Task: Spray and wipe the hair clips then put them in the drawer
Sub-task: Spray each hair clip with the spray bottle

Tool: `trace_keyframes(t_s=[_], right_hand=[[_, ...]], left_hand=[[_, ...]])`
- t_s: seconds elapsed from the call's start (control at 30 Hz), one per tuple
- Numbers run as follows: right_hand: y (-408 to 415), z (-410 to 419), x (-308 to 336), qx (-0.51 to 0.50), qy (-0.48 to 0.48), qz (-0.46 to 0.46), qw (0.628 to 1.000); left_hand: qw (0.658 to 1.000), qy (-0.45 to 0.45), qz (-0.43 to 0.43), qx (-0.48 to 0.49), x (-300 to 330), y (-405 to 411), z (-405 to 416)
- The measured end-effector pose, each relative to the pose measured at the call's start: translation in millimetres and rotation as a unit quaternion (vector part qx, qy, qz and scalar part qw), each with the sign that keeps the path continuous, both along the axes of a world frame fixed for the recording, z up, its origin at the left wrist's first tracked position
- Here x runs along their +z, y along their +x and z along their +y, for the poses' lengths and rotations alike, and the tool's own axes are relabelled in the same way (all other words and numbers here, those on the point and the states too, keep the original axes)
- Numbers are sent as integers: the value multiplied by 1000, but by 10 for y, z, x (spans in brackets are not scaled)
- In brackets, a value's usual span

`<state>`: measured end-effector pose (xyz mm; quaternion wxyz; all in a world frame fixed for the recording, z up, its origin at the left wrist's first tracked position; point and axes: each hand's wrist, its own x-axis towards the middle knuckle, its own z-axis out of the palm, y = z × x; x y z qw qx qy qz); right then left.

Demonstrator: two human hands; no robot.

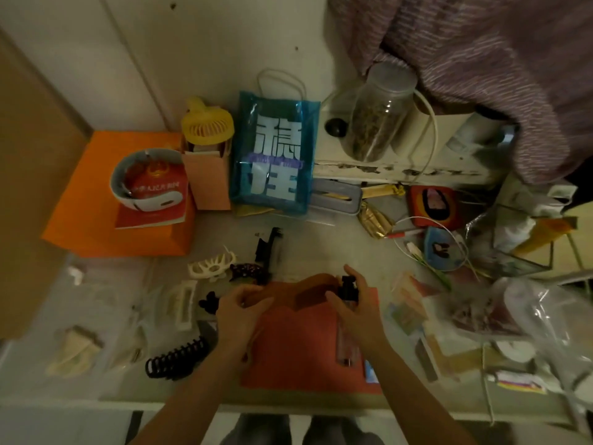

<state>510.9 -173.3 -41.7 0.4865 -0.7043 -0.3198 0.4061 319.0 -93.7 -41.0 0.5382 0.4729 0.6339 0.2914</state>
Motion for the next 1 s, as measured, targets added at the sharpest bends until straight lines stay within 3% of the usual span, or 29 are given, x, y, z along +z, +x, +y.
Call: trace_keyframes(t_s=[0.43, 1.0], right_hand=[[-165, 33, -518, -103, -83, -13, 991], [46, 125, -819, -103, -112, 12, 988]], left_hand=[[992, -22, 74, -98, -559, -14, 253], [975, -2, 105, -198, -780, 98, 404]])
